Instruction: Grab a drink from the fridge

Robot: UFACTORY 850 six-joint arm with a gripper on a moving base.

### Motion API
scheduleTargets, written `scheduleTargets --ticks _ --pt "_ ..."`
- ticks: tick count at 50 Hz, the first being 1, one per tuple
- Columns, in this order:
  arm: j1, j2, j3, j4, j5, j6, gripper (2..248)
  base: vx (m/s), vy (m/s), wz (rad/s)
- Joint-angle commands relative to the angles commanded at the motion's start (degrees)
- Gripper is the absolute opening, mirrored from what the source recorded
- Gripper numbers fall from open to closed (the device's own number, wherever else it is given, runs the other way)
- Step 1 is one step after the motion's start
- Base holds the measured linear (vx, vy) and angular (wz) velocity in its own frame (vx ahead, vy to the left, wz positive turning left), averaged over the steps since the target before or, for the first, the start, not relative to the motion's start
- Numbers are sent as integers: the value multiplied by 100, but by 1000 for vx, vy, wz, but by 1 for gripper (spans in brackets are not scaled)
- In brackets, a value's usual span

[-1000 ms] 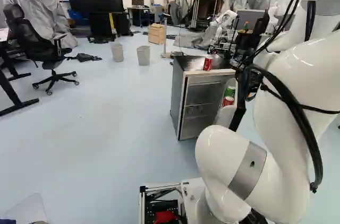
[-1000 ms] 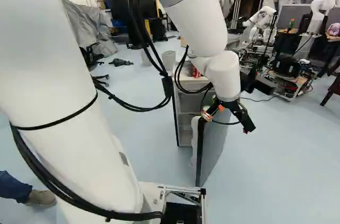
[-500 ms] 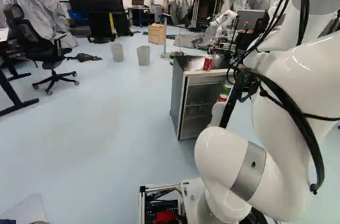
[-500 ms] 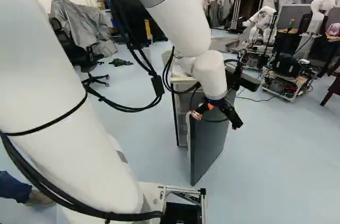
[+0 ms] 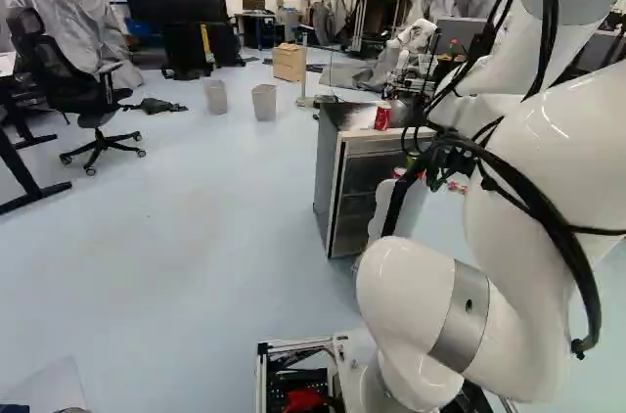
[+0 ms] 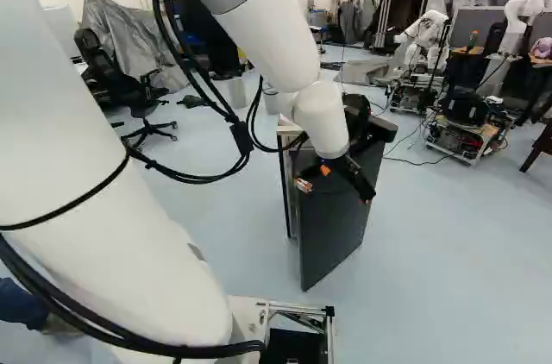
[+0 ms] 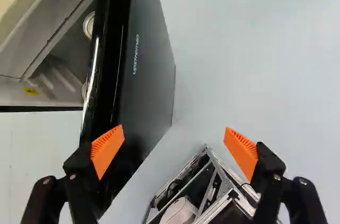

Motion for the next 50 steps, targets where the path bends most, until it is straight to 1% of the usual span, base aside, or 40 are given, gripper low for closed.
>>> scheduleTargets --ticks 25,50 --pt "649 99 98 0 0 0 247 0 0 0" --pt "1320 80 79 0 0 0 247 0 0 0"
